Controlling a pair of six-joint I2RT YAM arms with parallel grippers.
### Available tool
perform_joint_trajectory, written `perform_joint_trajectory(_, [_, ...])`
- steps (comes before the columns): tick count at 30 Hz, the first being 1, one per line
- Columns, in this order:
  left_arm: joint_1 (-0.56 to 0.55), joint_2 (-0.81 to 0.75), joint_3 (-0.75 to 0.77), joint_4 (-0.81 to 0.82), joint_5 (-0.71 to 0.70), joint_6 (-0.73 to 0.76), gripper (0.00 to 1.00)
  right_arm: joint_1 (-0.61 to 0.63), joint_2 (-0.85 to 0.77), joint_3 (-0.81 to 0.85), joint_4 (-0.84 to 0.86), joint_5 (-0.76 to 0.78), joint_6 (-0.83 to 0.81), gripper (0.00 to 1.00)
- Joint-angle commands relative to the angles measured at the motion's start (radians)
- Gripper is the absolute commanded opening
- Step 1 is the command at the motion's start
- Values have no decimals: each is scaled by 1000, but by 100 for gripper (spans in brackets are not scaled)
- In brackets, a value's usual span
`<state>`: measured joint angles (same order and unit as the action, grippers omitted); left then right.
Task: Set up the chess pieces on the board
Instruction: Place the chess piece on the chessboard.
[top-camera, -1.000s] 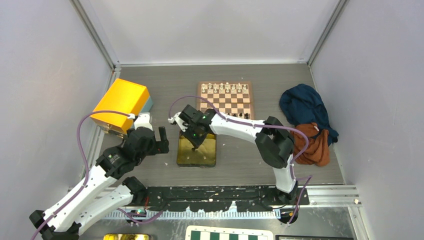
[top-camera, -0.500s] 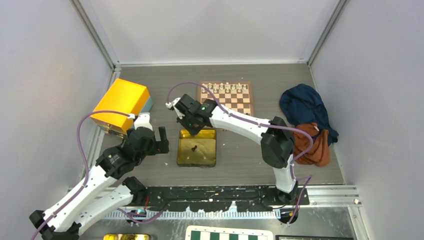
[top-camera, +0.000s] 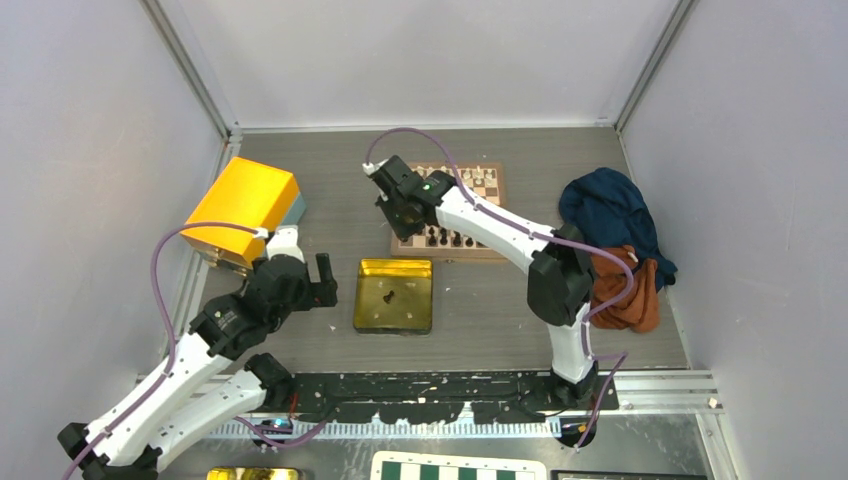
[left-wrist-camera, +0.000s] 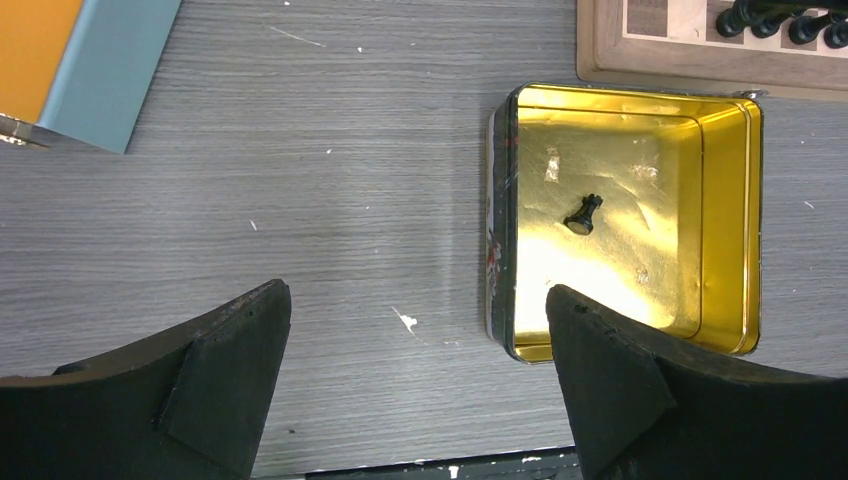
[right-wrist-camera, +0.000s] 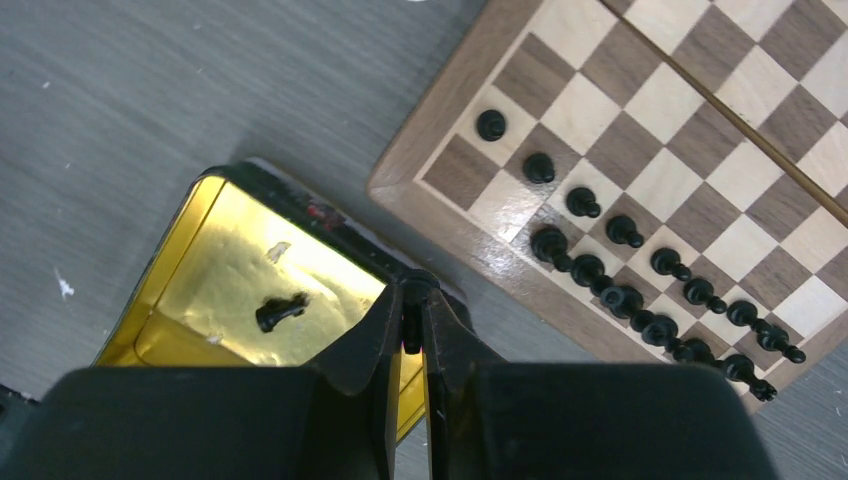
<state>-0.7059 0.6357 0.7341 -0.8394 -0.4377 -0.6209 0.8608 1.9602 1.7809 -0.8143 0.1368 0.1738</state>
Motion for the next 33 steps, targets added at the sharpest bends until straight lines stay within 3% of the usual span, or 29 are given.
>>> perform_joint_trajectory(1, [-1,-17,9,11,-24,-2,100,-32,35,59,-4,27,48,1])
perform_joint_trajectory(11, [-1,-21,5,11,-23,-4,100,-79,117,101,-31,42,85,1])
perform_joint_trajectory(33, [-1,-13,2,18,-21,1,100,-114,140,59,18,40,181,1])
